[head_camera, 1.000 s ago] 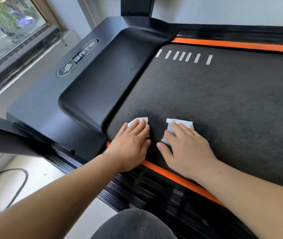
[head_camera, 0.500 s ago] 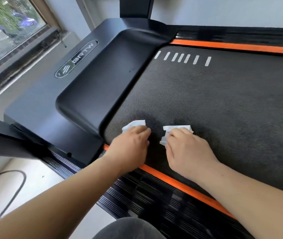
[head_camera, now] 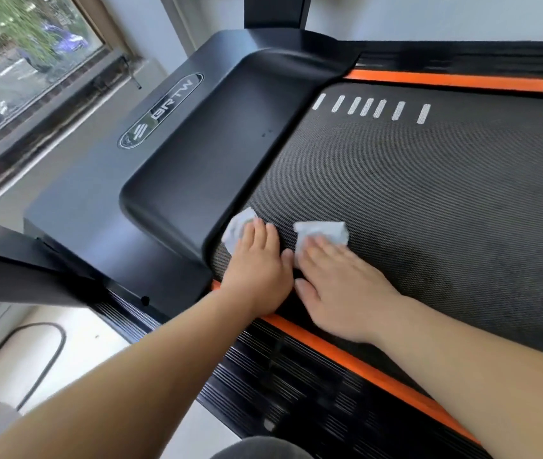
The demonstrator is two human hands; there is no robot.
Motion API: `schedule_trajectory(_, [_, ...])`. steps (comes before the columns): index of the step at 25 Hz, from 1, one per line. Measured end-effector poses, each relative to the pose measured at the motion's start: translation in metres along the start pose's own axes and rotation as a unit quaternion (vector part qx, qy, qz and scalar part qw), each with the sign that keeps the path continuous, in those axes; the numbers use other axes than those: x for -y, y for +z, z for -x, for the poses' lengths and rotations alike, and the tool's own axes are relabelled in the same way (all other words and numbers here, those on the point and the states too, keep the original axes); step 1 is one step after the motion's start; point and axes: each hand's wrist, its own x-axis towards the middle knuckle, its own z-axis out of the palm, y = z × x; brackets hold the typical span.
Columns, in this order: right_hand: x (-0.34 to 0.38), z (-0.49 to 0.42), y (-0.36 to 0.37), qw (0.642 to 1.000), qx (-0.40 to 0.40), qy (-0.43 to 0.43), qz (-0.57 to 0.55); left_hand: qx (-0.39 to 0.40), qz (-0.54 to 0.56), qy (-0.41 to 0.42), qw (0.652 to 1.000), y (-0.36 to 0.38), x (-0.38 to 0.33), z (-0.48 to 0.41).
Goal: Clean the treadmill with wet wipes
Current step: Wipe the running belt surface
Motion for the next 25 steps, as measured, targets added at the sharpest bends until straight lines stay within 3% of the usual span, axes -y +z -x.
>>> schedule_trajectory(4, [0.001,0.014,-0.001,0.997,0.012,-0.074,0.013,0.032,0.045,-0.03,0.998,-0.005,0.015,0.024])
schedule_trajectory(6, [0.003,0.017,-0.004,0.999,0.0,-0.042,0.014,0.007,0.078,-0.077,0.994,-0.008,0.019,0.012])
schedule_trajectory(11, [-0.012,0.021,-0.01,0.988,0.001,0.15,0.037,-0.056,0.085,-0.123,0.987,-0.004,0.017,-0.01])
schedule_trajectory(14, [-0.021,0.033,-0.011,0.993,0.001,0.116,-0.007,-0.058,0.102,-0.142,0.983,-0.012,0.022,-0.015])
schedule_trajectory(18, [-0.008,0.06,-0.01,0.998,0.032,-0.038,-0.029,-0.037,0.117,0.019,0.992,-0.002,-0.008,0.029])
schedule_trajectory(20, [-0.015,0.069,-0.011,0.999,0.012,-0.014,-0.033,0.002,0.129,0.065,0.99,-0.009,-0.009,0.047])
schedule_trajectory(23, [-0.039,0.082,-0.021,0.995,-0.016,0.088,-0.053,-0.01,0.142,0.043,0.989,-0.023,-0.001,0.043])
schedule_trajectory(25, [-0.049,0.093,-0.028,0.992,-0.018,0.113,-0.044,-0.013,0.143,0.074,0.987,-0.017,-0.015,0.048])
